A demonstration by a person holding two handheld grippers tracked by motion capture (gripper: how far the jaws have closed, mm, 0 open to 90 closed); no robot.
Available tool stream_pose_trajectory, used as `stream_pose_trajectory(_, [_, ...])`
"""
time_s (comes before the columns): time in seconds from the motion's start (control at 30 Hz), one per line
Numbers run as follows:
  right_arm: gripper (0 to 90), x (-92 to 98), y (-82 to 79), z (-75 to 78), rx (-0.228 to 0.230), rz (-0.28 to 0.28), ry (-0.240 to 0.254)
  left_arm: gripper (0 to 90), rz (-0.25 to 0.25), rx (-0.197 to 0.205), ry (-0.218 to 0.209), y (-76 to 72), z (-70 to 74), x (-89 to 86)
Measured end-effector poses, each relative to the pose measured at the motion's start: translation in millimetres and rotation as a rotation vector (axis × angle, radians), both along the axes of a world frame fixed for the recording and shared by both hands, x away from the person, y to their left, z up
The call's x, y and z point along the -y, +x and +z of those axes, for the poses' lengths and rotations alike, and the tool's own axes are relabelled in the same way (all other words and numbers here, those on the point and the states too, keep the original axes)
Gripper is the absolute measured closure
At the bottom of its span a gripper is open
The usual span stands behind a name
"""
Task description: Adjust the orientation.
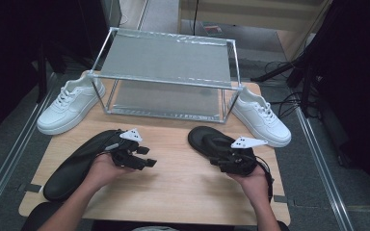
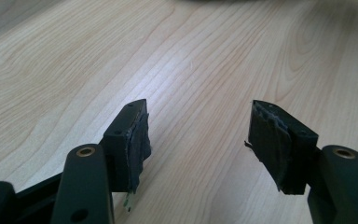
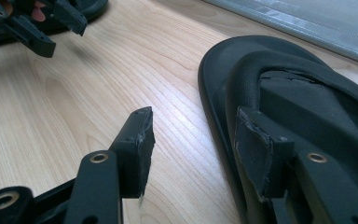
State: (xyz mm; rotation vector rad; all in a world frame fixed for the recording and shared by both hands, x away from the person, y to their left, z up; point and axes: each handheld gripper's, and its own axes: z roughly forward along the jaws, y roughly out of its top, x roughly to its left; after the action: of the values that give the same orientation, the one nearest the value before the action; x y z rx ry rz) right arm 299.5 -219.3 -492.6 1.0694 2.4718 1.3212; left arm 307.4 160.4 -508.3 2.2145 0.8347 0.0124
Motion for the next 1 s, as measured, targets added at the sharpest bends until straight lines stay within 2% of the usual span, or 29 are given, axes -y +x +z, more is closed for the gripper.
stream_pose_trajectory(0.47, [48.1, -0.9, -0.2, -0.2, -0.002, 0.007, 0.000, 38.5, 0.000, 0.002, -0.013, 0.2, 1.3, -1.5])
stream_pose_trajectory(0.57, [48.1, -1.5, -0.5, 0.2, -0.003, 0.010, 0.000, 38.5, 0.000, -0.011, -0.029, 0.5, 2.0, -2.7])
stream_pose_trajectory(0.83, [48.1, -8.7, 1.9, 0.7, 0.010, 0.052, -0.007, 38.5, -0.004, -0.002, -0.034, -2.7, 6.8, -9.4])
stream_pose_trajectory(1.0, [48.0, -9.0, 2.4, 0.8, 0.011, 0.052, -0.003, 38.5, -0.001, -0.004, -0.036, -3.4, 7.9, -11.9])
